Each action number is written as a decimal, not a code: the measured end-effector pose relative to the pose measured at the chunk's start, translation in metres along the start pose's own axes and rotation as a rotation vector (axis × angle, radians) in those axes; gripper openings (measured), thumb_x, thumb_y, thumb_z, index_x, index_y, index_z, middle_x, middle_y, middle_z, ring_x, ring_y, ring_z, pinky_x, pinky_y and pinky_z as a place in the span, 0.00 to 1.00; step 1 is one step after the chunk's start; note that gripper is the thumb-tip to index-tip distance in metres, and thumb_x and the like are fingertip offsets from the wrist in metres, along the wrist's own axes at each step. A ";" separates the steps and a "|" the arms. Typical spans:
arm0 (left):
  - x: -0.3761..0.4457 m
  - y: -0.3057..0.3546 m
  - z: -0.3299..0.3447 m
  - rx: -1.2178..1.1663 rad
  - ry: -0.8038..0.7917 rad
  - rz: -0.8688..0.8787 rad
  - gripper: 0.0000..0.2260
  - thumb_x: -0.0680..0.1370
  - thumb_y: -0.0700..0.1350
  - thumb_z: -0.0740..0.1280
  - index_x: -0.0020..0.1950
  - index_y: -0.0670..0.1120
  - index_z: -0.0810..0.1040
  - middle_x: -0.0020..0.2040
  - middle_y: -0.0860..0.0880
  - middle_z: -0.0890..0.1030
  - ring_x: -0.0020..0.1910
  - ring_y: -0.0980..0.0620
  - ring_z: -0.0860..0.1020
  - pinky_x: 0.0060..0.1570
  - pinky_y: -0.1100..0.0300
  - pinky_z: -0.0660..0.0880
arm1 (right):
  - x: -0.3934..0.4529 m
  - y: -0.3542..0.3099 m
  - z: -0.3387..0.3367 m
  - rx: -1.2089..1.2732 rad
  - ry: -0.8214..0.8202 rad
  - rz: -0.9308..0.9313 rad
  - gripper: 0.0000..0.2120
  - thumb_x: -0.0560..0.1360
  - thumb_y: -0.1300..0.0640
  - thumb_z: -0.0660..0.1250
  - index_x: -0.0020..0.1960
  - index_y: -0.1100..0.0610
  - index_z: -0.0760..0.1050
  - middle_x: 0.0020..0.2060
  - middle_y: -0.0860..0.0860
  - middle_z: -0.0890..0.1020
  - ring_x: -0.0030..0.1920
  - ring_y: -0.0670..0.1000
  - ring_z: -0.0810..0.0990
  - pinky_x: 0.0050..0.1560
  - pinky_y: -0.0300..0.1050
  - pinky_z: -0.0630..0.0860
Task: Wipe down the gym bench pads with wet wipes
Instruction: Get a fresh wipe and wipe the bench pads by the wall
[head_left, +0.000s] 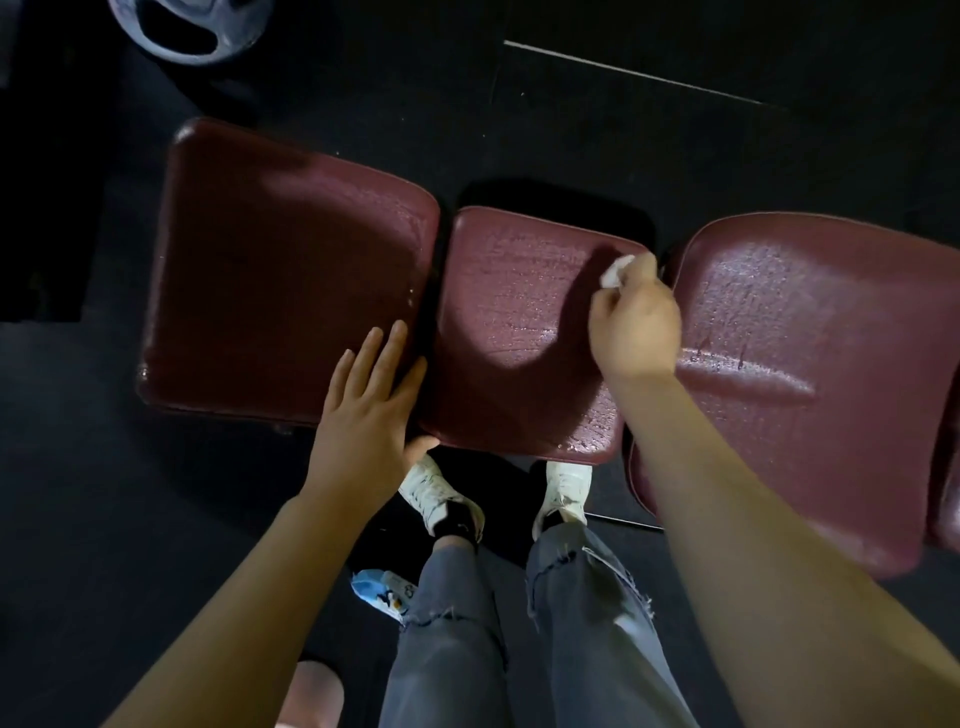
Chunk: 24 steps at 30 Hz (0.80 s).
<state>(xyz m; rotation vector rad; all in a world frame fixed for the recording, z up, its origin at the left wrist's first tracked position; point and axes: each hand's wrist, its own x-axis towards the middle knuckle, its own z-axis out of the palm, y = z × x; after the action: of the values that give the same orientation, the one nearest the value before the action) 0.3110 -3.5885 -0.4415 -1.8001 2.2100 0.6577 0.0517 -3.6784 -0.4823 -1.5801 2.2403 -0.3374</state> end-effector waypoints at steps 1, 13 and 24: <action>0.000 0.000 0.001 -0.002 0.008 -0.001 0.36 0.72 0.56 0.74 0.76 0.45 0.68 0.81 0.45 0.48 0.80 0.45 0.45 0.78 0.48 0.41 | 0.006 -0.021 0.007 0.033 0.001 -0.036 0.09 0.73 0.63 0.61 0.53 0.61 0.72 0.45 0.61 0.82 0.47 0.64 0.79 0.44 0.54 0.72; 0.000 -0.001 0.002 0.030 -0.020 0.005 0.37 0.72 0.56 0.74 0.77 0.46 0.66 0.82 0.44 0.48 0.80 0.44 0.45 0.78 0.48 0.42 | 0.043 -0.030 0.007 -0.001 -0.111 -0.196 0.13 0.72 0.60 0.62 0.56 0.60 0.70 0.46 0.61 0.82 0.49 0.65 0.80 0.45 0.54 0.73; 0.005 0.005 -0.017 0.003 -0.127 -0.038 0.38 0.77 0.55 0.68 0.81 0.47 0.53 0.82 0.46 0.41 0.80 0.47 0.38 0.77 0.50 0.38 | 0.034 0.065 -0.047 0.046 -0.225 -0.052 0.06 0.77 0.57 0.61 0.51 0.58 0.70 0.43 0.60 0.81 0.43 0.64 0.79 0.41 0.54 0.77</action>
<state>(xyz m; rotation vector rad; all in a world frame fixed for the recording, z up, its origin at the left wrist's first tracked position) 0.3074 -3.5998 -0.4275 -1.7433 2.0890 0.7390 -0.0338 -3.6897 -0.4720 -1.5711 2.0111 -0.2120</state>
